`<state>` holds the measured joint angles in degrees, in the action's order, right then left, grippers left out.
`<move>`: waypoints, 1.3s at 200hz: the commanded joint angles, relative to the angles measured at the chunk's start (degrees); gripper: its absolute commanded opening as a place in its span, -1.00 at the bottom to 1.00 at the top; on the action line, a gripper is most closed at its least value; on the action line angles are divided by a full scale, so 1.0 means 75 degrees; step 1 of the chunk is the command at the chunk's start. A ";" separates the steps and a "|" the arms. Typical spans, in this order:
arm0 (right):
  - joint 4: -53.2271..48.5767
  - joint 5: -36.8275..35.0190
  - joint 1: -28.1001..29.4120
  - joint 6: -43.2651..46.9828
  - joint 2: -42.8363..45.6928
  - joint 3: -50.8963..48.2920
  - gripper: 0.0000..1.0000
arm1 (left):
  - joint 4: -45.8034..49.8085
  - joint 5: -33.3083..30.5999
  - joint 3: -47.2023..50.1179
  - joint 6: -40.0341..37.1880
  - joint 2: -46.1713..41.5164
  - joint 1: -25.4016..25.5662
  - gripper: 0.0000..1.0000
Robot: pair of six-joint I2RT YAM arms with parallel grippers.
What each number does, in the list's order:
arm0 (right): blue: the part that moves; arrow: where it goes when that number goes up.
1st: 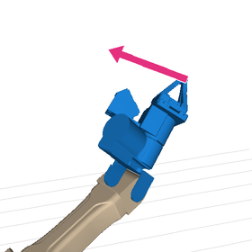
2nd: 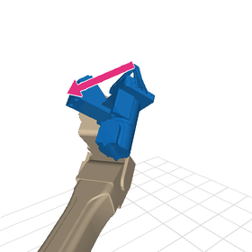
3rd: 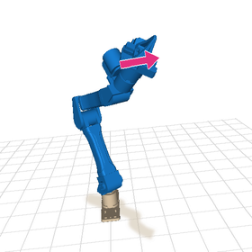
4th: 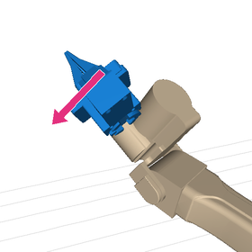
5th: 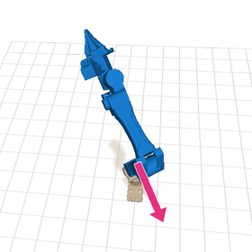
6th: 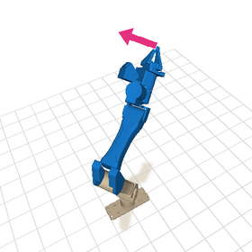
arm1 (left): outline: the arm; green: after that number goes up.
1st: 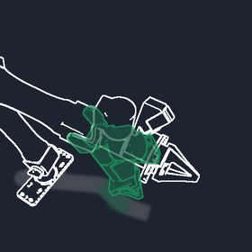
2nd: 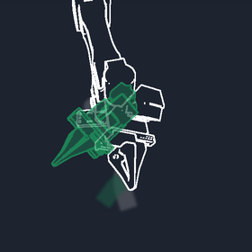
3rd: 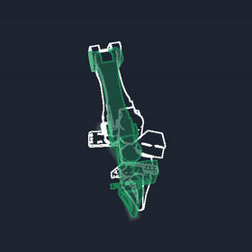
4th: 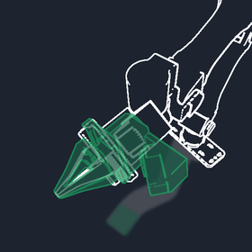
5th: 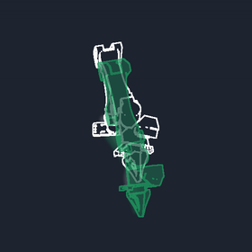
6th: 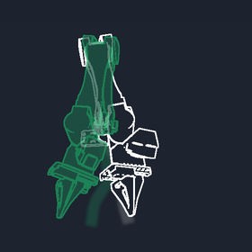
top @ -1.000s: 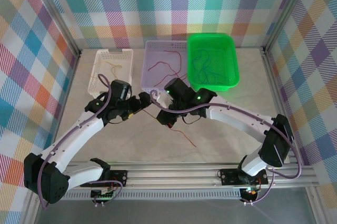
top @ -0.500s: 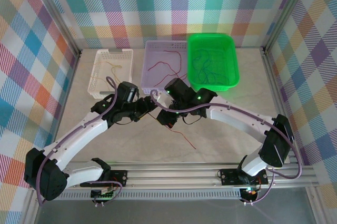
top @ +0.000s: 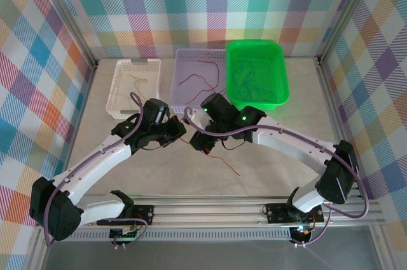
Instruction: Untangle the cables
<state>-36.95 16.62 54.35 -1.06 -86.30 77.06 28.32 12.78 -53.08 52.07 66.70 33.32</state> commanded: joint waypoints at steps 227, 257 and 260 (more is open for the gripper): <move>0.1876 -0.3436 -0.0789 -0.0878 0.4221 -0.2778 1.00 | 0.0447 -0.3971 -0.8393 -0.6131 0.4688 -0.0408 -1.00; 0.1830 -0.3448 -0.0786 -0.0883 0.4323 -0.2907 0.99 | -0.0164 -0.4217 -0.8969 -0.6437 0.5305 -0.0602 -1.00; 0.1824 -0.3443 -0.0789 -0.0880 0.4323 -0.2923 0.99 | -0.0223 -0.4222 -0.9000 -0.6433 0.5364 -0.0617 -1.00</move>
<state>-24.80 -8.38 48.71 -7.11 -54.68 56.05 31.57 -15.68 -117.32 8.62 104.42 30.15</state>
